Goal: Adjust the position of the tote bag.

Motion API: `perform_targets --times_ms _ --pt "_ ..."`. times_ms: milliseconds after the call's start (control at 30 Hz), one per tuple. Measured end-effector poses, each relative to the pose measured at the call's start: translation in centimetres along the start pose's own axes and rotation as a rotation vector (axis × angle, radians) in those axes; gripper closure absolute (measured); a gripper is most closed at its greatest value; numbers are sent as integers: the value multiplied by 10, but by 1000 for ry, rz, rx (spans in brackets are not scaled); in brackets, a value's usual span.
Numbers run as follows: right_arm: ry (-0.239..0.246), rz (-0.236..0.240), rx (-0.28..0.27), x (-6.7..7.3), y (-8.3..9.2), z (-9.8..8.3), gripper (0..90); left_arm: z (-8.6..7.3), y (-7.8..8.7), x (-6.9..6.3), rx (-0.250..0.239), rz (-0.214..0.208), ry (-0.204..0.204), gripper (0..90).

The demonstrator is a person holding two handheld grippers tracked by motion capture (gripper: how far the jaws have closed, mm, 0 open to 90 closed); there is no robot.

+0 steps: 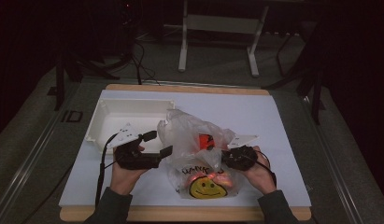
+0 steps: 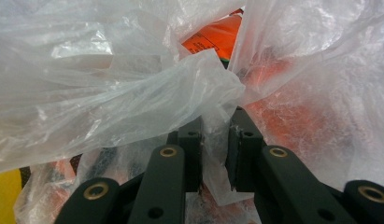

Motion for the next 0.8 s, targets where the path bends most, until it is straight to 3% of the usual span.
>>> perform_targets --times_ms 33,100,167,267,300,367,467,533,800 --pt "1 0 -1 0 0 0 781 0 0 0 0 0 0 284" --pt "1 2 -6 0 0 0 781 -3 -10 1 46 18 -9 463" --pt "-4 2 -7 0 2 -1 780 -13 -23 6 119 25 18 553" --pt "-4 1 -11 -2 4 -3 780 -22 -27 10 153 47 25 624" --pt "-5 -3 -10 -3 6 -6 780 -27 -28 12 164 54 33 687" --pt "-12 -8 -13 -6 10 -9 780 -39 -28 19 187 66 62 724" --pt "-22 -9 -20 -8 13 -12 780 -46 -26 23 197 83 75 767" --pt "-37 -13 -27 -12 18 -18 783 -52 -24 26 201 99 77 852" --pt "-75 -19 -56 -23 35 -32 814 -78 -11 37 239 173 88 886"
Point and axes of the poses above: each handheld gripper's, and its own axes: y roughly backward along the jaws, z roughly out of its top, x roughly to its left, the point moved 3 cm from there along -y, roughly forward along the jaws, and after that the axes turned 2 degrees about -y, right-handed, at the moved point
